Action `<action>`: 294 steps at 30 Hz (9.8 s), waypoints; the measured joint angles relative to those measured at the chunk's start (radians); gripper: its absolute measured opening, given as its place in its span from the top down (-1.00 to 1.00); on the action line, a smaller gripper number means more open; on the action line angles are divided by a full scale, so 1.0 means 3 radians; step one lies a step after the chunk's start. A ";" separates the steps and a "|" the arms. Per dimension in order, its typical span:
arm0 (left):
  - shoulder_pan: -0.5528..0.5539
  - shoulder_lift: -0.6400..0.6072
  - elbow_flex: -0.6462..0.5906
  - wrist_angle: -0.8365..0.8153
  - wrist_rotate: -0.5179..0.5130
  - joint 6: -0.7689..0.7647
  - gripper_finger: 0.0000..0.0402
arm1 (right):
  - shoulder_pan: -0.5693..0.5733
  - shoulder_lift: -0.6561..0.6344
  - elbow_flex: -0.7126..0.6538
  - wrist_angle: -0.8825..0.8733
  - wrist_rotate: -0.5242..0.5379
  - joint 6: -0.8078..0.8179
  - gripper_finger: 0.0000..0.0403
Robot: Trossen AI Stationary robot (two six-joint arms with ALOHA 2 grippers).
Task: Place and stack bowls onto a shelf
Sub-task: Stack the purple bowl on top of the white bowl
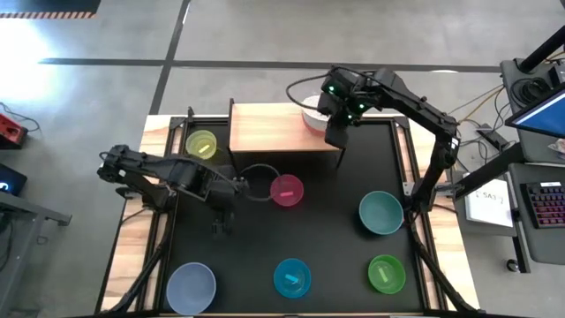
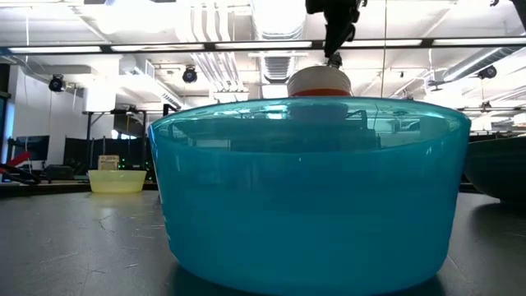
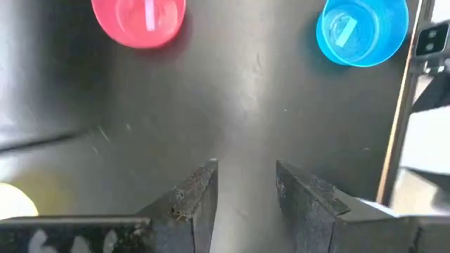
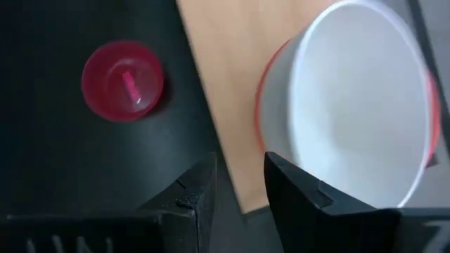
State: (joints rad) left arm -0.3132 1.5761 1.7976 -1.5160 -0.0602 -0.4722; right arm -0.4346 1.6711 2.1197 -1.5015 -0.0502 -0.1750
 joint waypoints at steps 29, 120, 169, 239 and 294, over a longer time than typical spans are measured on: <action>-0.1845 0.0643 -0.0731 0.1162 0.0280 -0.4454 0.37 | 0.0254 0.0000 -0.0005 -0.0221 -0.0005 0.0336 0.51; -0.0844 -0.0056 -0.0694 0.1705 0.0808 0.2617 1.00 | 0.1730 0.0001 -0.0270 0.0388 -0.0212 -0.1174 0.58; -0.0161 0.0025 -0.0697 0.2047 0.0587 0.4866 1.00 | 0.2304 0.0216 -0.0270 0.1349 -0.1197 -0.1155 0.61; -0.0161 -0.0005 -0.0141 0.1427 -0.1101 0.3495 0.33 | 0.2206 0.0050 0.0173 0.0243 -0.0330 -0.0111 0.96; -0.0166 -0.0004 -0.0155 0.1074 -0.1079 0.2911 0.33 | 0.0148 0.0100 -0.0161 0.0371 0.0604 -0.0764 0.96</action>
State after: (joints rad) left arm -0.3630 1.5749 1.7512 -1.1938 -0.3840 0.4011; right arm -0.3903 1.7009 2.0712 -1.3903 0.1310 -0.4042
